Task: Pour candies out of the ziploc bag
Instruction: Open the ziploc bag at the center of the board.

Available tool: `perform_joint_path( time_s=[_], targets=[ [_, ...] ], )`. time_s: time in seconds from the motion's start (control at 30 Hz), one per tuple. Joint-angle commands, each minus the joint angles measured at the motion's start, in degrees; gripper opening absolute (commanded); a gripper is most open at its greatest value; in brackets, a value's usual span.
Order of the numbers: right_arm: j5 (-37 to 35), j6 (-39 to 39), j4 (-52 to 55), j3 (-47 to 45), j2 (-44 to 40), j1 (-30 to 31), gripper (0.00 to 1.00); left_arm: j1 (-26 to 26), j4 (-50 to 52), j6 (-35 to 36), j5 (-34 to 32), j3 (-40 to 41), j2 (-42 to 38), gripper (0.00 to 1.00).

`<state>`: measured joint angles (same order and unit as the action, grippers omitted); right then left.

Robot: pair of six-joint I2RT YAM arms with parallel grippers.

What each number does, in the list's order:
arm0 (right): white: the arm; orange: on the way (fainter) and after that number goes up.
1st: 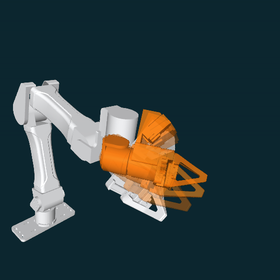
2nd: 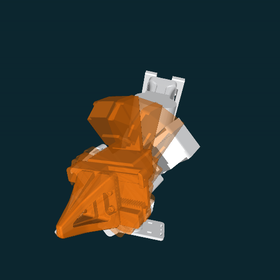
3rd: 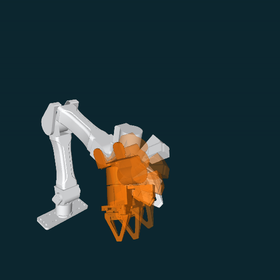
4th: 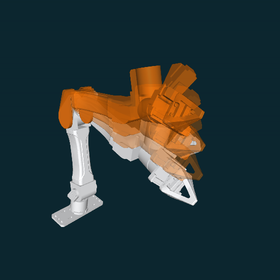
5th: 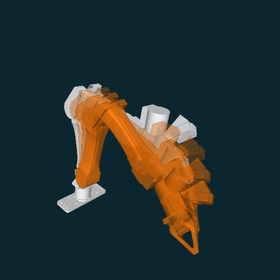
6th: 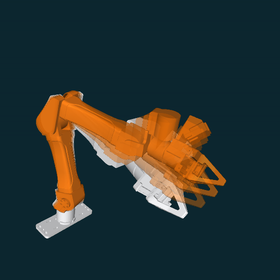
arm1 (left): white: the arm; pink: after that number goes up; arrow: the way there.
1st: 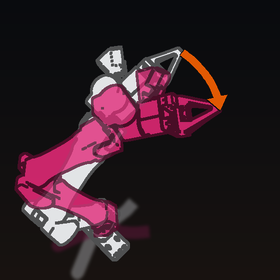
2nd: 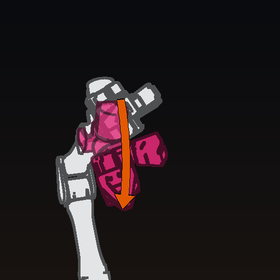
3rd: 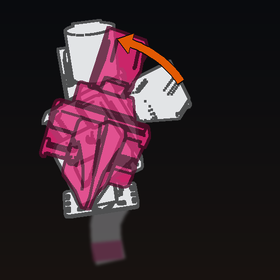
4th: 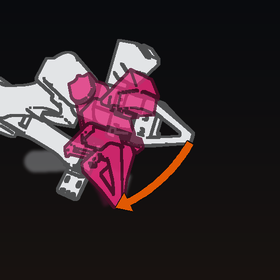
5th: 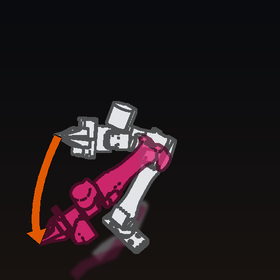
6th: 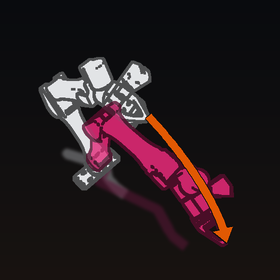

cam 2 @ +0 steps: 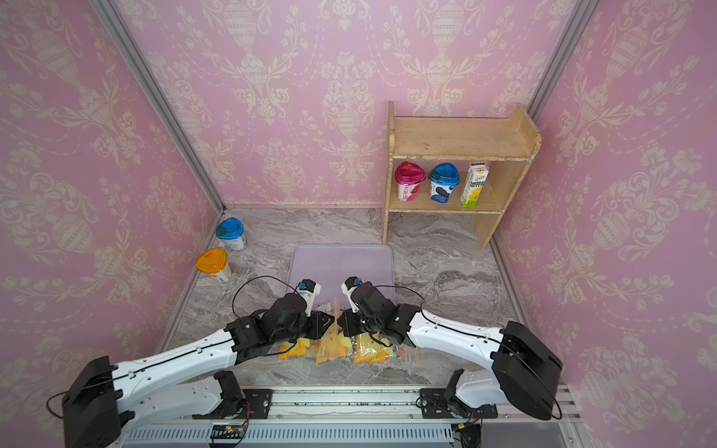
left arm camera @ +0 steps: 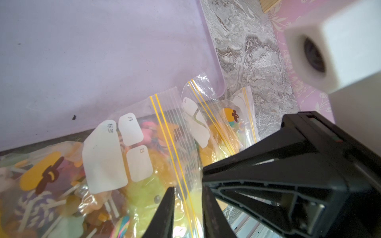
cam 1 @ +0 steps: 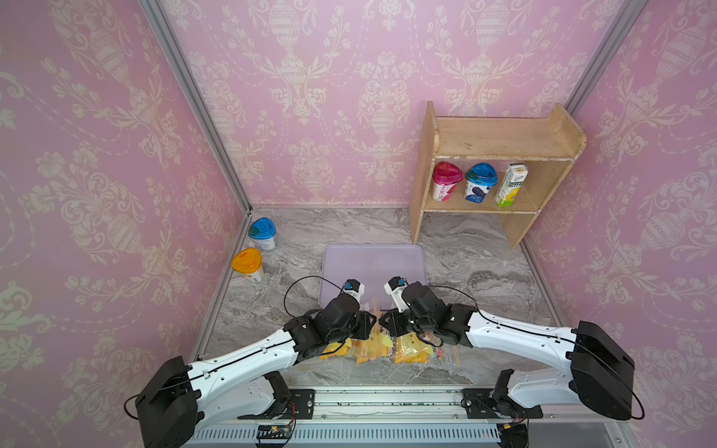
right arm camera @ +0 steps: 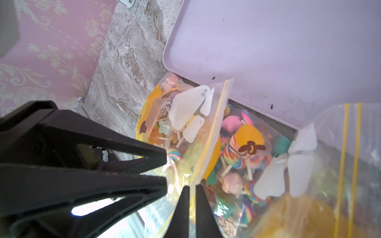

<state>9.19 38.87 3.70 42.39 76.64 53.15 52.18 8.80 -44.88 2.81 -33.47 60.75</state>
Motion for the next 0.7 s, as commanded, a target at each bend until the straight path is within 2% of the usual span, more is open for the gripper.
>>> perform_joint_path(
  time_s=[0.0, 0.27, 0.67],
  targets=[
    [-2.0, 0.6, 1.2, -1.5, -2.2, 0.2, 0.14, -0.5, -0.3, -0.7, 1.4, 0.3, 0.2, 0.26],
    [-3.6, 0.7, 2.3, -2.6, -3.9, 0.2, 0.20, -0.4, 0.0, -0.4, 2.5, -0.5, 3.3, 0.26],
    [-4.3, 1.0, 2.2, -3.8, -5.7, -0.3, 0.22, -0.2, -0.4, 0.7, 2.7, -2.5, 5.5, 0.26]
  ],
)
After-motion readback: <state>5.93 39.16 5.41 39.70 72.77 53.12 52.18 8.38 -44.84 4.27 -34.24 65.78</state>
